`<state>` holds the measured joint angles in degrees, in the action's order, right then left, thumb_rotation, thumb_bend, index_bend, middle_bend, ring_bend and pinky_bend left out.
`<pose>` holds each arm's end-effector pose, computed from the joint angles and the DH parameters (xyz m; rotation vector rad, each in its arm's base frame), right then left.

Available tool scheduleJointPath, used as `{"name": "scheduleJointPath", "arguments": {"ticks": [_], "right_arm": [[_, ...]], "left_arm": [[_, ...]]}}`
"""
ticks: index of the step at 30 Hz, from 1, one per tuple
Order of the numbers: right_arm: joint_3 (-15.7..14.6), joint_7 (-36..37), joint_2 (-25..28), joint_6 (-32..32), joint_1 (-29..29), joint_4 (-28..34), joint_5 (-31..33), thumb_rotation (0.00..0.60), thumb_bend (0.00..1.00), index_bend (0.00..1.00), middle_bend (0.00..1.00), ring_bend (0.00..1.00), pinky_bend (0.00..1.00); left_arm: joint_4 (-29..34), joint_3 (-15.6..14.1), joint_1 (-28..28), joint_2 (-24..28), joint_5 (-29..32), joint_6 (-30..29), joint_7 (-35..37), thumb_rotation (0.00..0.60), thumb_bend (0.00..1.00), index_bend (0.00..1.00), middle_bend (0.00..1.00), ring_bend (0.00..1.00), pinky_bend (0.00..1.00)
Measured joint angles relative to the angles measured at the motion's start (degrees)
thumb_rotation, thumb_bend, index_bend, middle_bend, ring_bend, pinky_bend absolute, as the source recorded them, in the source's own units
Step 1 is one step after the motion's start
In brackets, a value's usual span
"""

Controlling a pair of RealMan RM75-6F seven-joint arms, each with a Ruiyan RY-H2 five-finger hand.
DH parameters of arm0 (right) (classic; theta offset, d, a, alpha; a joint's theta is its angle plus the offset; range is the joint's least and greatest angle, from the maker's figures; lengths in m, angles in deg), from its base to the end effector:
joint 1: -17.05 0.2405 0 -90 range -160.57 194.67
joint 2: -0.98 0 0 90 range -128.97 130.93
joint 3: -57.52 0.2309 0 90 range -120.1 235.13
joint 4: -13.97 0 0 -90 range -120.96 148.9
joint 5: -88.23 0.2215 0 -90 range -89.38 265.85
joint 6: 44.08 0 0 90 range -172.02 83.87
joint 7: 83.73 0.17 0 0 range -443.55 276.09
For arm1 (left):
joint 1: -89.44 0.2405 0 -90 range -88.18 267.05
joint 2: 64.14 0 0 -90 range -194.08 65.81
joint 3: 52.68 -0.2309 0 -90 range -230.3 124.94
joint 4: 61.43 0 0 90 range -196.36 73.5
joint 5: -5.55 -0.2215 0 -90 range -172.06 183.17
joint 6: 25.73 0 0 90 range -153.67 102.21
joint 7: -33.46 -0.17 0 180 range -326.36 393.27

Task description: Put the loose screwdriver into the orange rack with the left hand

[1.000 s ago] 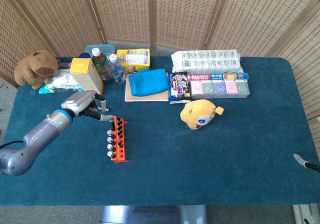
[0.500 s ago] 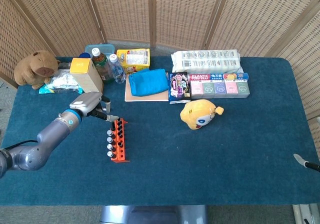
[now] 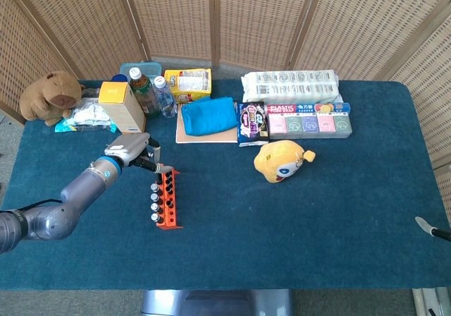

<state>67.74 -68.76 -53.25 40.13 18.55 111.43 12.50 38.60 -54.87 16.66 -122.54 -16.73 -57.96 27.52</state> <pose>-0.3125 -0.2125 0.2118 1.0722 -1.0241 1.0251 -0.1021 0.3971 0.0517 -1.8069 -1.4305 -0.6219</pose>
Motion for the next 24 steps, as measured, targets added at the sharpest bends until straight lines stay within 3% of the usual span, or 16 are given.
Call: {"name": "scheduleJointPath", "arguments": {"ticks": [24], "right_arm": [[0.00,0.57,0.20,0.47,-0.27,0.13,-0.34,0.600,0.00,0.08,0.00,0.00,0.00]], "left_arm": [[2.66,-0.60,-1.35,1.99,-0.04,1.67,-0.46,0.217,0.10,0.55,1.00,0.93,1.00]]}}
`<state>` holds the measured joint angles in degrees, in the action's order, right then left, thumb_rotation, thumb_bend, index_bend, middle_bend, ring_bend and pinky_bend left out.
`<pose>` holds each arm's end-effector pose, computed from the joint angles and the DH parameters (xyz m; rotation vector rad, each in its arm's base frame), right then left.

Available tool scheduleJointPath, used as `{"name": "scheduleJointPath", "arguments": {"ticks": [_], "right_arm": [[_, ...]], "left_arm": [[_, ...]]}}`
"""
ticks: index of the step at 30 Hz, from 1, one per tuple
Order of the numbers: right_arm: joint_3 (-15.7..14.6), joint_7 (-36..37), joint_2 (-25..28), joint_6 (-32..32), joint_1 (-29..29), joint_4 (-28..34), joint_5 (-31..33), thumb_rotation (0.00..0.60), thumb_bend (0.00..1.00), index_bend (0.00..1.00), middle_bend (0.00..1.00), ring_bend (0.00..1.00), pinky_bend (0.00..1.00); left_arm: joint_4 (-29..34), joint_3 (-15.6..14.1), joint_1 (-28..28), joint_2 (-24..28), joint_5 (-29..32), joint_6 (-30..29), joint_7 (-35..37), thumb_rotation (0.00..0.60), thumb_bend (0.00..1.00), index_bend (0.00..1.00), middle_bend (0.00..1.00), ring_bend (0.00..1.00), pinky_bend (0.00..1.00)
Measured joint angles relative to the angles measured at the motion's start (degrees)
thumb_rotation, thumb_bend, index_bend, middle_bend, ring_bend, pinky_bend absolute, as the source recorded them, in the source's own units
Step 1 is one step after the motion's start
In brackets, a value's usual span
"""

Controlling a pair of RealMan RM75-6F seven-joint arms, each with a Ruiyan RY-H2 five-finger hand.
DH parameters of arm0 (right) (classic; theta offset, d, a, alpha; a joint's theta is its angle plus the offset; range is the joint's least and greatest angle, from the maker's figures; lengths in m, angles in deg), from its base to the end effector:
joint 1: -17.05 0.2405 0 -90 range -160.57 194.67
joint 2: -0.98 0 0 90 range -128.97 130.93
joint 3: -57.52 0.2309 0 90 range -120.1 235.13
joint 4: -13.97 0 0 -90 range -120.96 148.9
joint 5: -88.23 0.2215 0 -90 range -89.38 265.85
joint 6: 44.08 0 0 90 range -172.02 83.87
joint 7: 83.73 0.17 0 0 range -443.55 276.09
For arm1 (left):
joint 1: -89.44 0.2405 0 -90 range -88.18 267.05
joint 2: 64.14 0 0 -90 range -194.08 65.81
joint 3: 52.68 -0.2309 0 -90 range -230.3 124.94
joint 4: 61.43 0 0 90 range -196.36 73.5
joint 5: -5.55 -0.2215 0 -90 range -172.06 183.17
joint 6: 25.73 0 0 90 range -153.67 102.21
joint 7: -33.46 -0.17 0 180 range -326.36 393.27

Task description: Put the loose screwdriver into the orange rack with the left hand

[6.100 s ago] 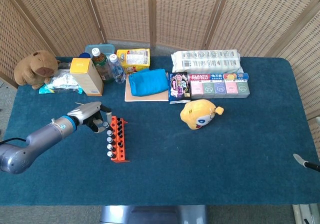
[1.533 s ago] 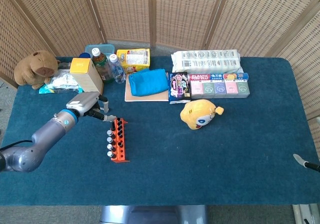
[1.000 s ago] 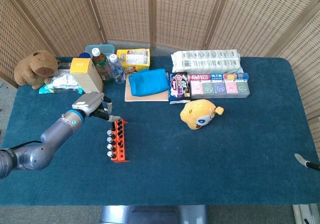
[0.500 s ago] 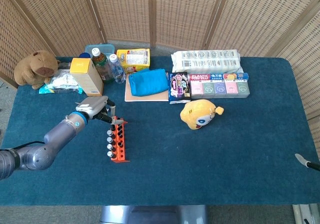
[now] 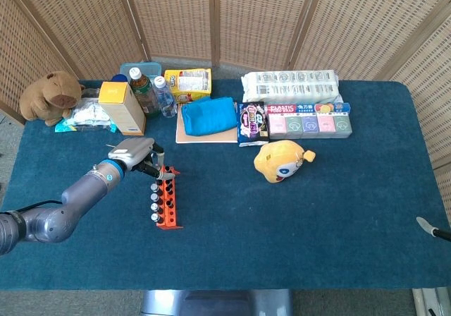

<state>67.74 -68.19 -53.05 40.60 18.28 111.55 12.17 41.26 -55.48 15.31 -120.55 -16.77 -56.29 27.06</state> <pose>-0.3117 -0.2111 0.2135 1.0687 -1.0225 1.0356 -0.0952 0.3877 0.0521 -1.8546 -1.4317 -0.5919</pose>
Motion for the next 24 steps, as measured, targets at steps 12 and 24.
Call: {"name": "scheduleJointPath", "arguments": {"ticks": [12,24], "right_arm": [[0.02,0.08,0.12,0.16,-0.13,0.26,0.03,0.600,0.00,0.08,0.00,0.00,0.00],[0.11,0.35,0.26,0.31,-0.23,0.31,0.10,0.600,0.00,0.08,0.00,0.00,0.00]], "left_arm": [[1.51,-0.46,-0.63,1.29,0.15,0.43,-0.02,0.212,0.10,0.55,1.00,0.93,1.00],[2.38,-0.46,-1.02,1.71,-0.14,0.63,0.25,0.217,0.10,0.55,1.00,0.93,1.00]]}}
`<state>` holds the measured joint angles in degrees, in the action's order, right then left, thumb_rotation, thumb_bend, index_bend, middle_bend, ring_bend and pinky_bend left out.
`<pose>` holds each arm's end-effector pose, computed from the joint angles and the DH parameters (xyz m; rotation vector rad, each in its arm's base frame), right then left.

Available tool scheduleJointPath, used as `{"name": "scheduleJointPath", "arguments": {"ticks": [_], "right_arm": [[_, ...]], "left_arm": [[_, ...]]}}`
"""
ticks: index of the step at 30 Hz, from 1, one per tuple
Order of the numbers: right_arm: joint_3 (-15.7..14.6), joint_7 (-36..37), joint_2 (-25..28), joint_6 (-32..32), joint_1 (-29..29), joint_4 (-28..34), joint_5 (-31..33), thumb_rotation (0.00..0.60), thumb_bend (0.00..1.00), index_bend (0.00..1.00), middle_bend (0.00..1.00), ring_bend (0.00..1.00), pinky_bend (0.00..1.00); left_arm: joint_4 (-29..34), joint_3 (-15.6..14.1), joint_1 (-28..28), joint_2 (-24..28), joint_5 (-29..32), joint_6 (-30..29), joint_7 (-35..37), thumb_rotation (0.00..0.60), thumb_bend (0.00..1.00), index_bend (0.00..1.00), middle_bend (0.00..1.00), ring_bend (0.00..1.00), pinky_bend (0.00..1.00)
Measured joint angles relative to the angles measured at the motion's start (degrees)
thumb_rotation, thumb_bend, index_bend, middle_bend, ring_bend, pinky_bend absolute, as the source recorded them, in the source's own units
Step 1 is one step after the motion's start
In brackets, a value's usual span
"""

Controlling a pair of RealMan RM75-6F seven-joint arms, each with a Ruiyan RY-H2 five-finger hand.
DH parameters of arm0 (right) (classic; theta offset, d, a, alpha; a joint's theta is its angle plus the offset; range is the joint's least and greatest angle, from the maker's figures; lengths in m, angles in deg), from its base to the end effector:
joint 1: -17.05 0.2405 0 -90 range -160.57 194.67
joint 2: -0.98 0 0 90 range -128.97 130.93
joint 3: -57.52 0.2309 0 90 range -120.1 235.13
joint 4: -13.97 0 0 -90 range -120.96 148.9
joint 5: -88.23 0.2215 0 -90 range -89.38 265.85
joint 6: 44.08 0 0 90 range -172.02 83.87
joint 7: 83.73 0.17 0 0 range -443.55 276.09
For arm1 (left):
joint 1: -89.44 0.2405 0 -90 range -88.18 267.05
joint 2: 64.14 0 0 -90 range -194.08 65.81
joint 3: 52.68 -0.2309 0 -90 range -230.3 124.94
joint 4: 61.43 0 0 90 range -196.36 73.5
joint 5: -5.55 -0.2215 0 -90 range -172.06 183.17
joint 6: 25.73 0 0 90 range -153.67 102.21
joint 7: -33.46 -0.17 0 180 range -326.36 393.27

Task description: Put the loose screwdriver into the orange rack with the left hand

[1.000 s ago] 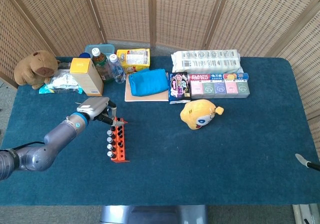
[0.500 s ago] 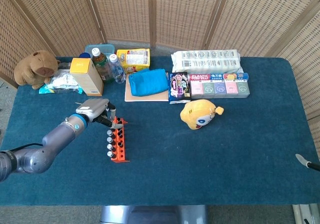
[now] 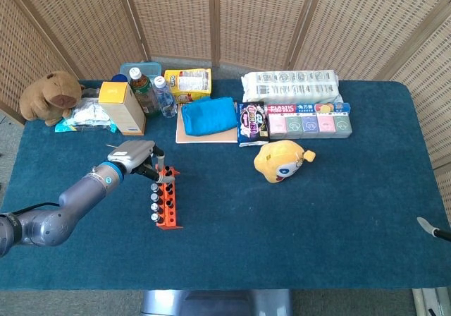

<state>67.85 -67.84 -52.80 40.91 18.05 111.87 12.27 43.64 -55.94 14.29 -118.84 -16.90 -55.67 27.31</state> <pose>-0.3112 -0.2101 0.2153 1.0599 -1.0232 1.0425 -0.0895 0.3800 0.0540 -1.8800 -1.4366 -0.5815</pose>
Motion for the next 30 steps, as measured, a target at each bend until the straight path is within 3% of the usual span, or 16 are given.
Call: {"name": "scheduleJointPath", "arguments": {"ticks": [21,26,29,30], "right_arm": [[-0.03,0.19,0.11,0.10,-0.13,0.17,-0.12,0.600,0.00,0.08,0.00,0.00,0.00],[-0.04,0.20,0.09,-0.02,-0.05,0.15,-0.17,0.600,0.00,0.08,0.00,0.00,0.00],[-0.03,0.15,0.07,-0.07,0.00,0.13,-0.15,0.600,0.00,0.08,0.00,0.00,0.00],[-0.03,0.14,0.07,-0.08,0.00,0.14,-0.16,0.600,0.00,0.08,0.00,0.00,0.00]], "left_arm": [[1.75,0.73,0.11,1.84,-1.56,1.81,2.24,0.221,0.10,0.55,1.00,0.93,1.00],[2.00,1.32,0.78,2.18,-2.85,-0.46,2.39,0.225,0.11,0.55,1.00,0.92,1.00],[2.49,1.98,1.82,2.46,-4.23,-2.91,2.56,0.234,0.11,0.53,0.94,0.84,0.96],[2.72,2.20,2.30,2.62,-4.86,-4.07,2.54,0.241,0.11,0.48,0.86,0.77,0.92]]}}
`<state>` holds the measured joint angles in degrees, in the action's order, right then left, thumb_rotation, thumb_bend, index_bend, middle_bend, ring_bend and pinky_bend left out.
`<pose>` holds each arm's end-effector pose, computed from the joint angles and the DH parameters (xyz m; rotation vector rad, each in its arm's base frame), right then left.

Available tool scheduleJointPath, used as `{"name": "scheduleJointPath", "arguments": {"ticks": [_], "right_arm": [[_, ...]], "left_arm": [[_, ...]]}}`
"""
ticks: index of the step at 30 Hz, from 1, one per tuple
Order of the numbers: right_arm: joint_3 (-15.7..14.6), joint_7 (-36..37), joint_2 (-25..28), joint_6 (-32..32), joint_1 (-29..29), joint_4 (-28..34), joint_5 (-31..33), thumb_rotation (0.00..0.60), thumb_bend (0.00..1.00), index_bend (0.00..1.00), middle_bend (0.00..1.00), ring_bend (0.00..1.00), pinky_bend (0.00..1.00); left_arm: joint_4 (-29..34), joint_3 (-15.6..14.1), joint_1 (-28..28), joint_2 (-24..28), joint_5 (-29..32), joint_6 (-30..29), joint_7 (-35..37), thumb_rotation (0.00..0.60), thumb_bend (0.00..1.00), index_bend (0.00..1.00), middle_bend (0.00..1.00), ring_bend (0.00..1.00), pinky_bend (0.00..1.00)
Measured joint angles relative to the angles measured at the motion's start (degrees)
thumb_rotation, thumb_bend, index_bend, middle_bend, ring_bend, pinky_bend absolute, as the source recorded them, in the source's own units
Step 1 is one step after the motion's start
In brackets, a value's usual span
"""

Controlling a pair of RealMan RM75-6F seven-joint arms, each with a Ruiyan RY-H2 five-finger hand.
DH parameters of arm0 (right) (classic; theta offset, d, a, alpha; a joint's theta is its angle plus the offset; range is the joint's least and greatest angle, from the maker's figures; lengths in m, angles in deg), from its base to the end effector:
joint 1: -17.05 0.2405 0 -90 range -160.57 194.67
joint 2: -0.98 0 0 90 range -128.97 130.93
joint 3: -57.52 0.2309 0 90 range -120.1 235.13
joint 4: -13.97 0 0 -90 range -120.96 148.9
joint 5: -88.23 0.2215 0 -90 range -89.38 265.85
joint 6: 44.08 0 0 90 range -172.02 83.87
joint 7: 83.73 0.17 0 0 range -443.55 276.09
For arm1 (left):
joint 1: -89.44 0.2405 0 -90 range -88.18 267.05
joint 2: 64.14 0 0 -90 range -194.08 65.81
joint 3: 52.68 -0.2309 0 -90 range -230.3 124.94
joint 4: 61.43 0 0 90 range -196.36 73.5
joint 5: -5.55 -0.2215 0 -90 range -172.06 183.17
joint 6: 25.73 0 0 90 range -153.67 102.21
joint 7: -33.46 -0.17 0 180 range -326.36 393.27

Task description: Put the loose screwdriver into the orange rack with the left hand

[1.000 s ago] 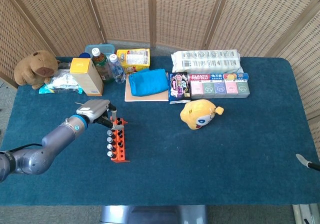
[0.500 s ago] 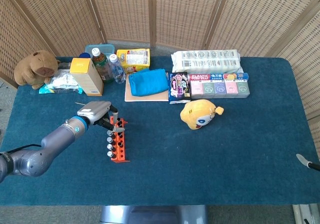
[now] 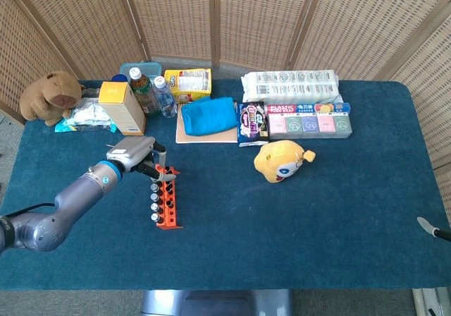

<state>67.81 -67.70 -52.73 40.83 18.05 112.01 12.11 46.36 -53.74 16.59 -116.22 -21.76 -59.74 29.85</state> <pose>-0.3106 -0.2101 0.2148 1.0623 -1.0268 1.0450 -0.0789 0.3803 0.0706 -1.8615 -1.3898 -0.6900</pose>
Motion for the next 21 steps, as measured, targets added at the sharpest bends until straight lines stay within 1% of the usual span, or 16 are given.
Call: {"name": "scheduleJointPath", "arguments": {"ticks": [1,2,4,6,7,9,11,13,15,16,17,20,21], "right_arm": [[-0.03,-0.02,0.00,0.01,0.00,0.02,-0.08,0.600,0.00,0.08,0.00,0.00,0.00],[-0.07,-0.04,-0.01,0.04,-0.01,0.03,-0.18,0.600,0.00,0.08,0.00,0.00,0.00],[-0.16,-0.07,-0.01,0.14,-0.04,0.08,-0.45,0.600,0.00,0.08,0.00,0.00,0.00],[-0.27,-0.11,0.01,0.27,-0.08,0.13,-0.81,0.600,0.00,0.08,0.00,0.00,0.00],[-0.36,-0.13,0.01,0.36,-0.09,0.16,-1.10,0.600,0.00,0.08,0.00,0.00,0.00],[-0.47,-0.11,0.00,0.48,-0.10,0.18,-1.46,0.600,0.00,0.08,0.00,0.00,0.00],[-0.59,0.02,0.02,0.61,-0.13,0.18,-1.86,0.600,0.00,0.08,0.00,0.00,0.00],[-0.73,0.30,0.05,0.82,-0.17,0.17,-2.50,0.600,0.00,0.08,0.00,0.00,0.00],[-0.89,0.57,0.04,0.99,-0.18,0.12,-3.12,0.600,0.00,0.08,0.00,0.00,0.00],[-1.06,0.79,0.02,0.99,-0.15,0.03,-3.61,0.600,0.00,0.08,0.00,0.00,0.00],[-1.20,0.99,0.00,0.96,-0.11,-0.08,-3.94,0.600,0.00,0.08,0.00,0.00,0.00],[-1.51,1.45,-0.10,0.87,0.03,-0.51,-4.70,0.600,0.00,0.08,0.00,0.00,0.00],[-1.57,1.58,-0.14,0.88,0.07,-0.64,-4.86,0.600,0.00,0.08,0.00,0.00,0.00]], "left_arm": [[0.22,0.13,0.40,0.16,-0.47,-0.94,-0.05,0.255,0.11,0.39,0.76,0.68,0.88],[0.52,0.27,0.85,0.34,-0.99,-1.96,-0.11,0.273,0.11,0.33,0.68,0.61,0.84],[1.53,0.56,2.24,0.97,-2.42,-4.56,-0.24,0.324,0.11,0.14,0.40,0.38,0.70],[2.78,0.73,3.99,1.87,-4.22,-7.28,-0.52,0.345,0.11,0.03,0.21,0.22,0.59],[3.28,0.75,4.76,2.25,-5.02,-8.52,-0.71,0.353,0.11,0.00,0.14,0.16,0.54],[4.50,0.74,6.72,3.04,-7.09,-11.67,-1.15,0.371,0.11,0.00,0.05,0.07,0.48],[5.48,0.64,8.61,3.63,-9.19,-14.61,-1.58,0.418,0.11,0.00,0.01,0.02,0.42],[6.53,0.30,11.14,4.22,-12.10,-18.58,-2.31,0.518,0.11,0.00,0.00,0.00,0.35],[7.45,-0.31,14.07,4.74,-15.51,-23.10,-3.23,0.580,0.11,0.00,0.00,0.00,0.32],[7.81,-0.77,15.59,5.00,-17.21,-25.30,-3.66,0.597,0.11,0.00,0.00,0.00,0.30],[8.11,-1.34,17.29,5.21,-19.06,-27.69,-4.07,0.600,0.11,0.00,0.00,0.00,0.29],[8.55,-3.45,24.06,5.56,-25.76,-36.24,-5.21,0.600,0.11,0.00,0.00,0.00,0.26],[8.40,-4.36,27.14,5.53,-28.39,-39.67,-5.48,0.600,0.11,0.00,0.00,0.00,0.25]]}}
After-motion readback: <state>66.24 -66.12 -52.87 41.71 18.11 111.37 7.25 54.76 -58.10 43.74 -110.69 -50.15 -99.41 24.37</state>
